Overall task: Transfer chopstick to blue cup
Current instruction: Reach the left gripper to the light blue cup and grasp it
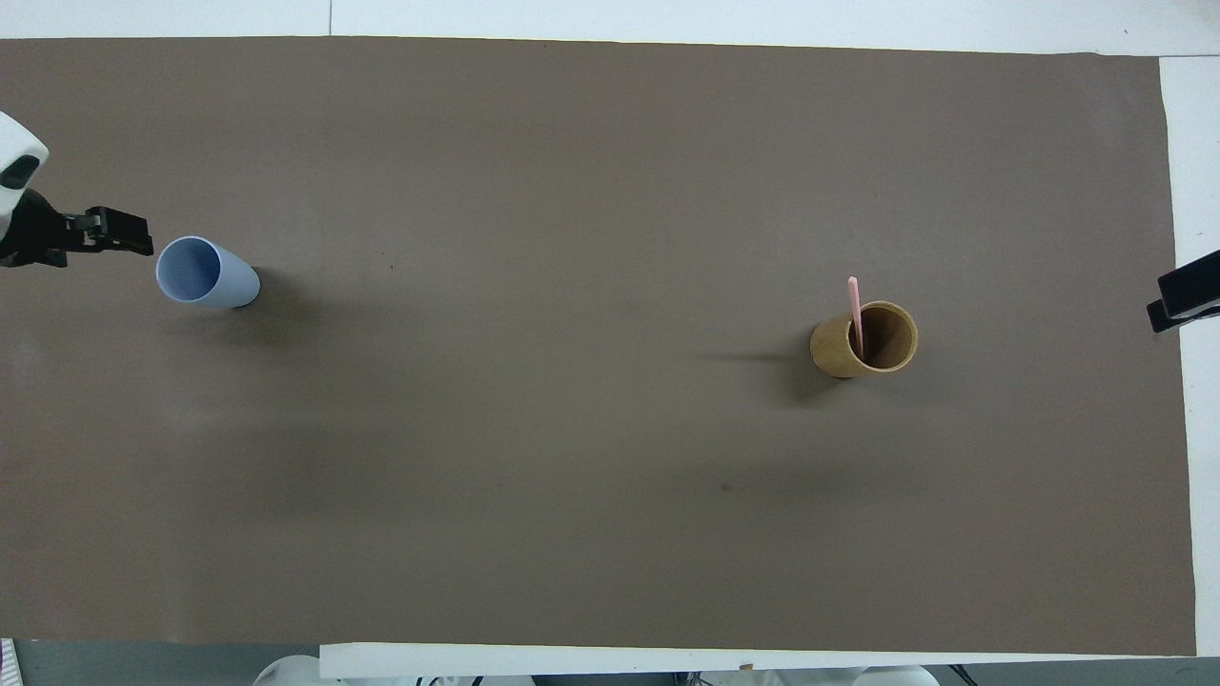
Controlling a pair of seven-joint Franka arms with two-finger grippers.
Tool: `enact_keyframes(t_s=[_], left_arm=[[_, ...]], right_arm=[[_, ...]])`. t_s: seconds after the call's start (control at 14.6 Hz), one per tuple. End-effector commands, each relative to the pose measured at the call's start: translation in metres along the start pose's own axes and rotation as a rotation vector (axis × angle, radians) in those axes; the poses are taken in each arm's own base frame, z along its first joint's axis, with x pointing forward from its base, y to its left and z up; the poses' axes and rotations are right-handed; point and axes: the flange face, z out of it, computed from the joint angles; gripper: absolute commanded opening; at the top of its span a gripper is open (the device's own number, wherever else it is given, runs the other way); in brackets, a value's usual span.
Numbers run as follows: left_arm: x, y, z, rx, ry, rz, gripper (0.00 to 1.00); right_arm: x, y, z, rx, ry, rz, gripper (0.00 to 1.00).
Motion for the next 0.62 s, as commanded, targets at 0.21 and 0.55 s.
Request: enact_keyframes(t_s=[0.21, 0.55], left_arm=[[-0.008, 0.002, 0.030, 0.003, -0.002, -0.046, 0.47], [-0.021, 0.008, 0.055, 0.000, 0.004, -0.096, 0.00]], right_arm=[[0.002, -0.019, 0.004, 0.010, 0.010, -0.032, 1.00], [0.004, -0.061, 0.079, 0.090, 0.210, -0.088, 1.00]])
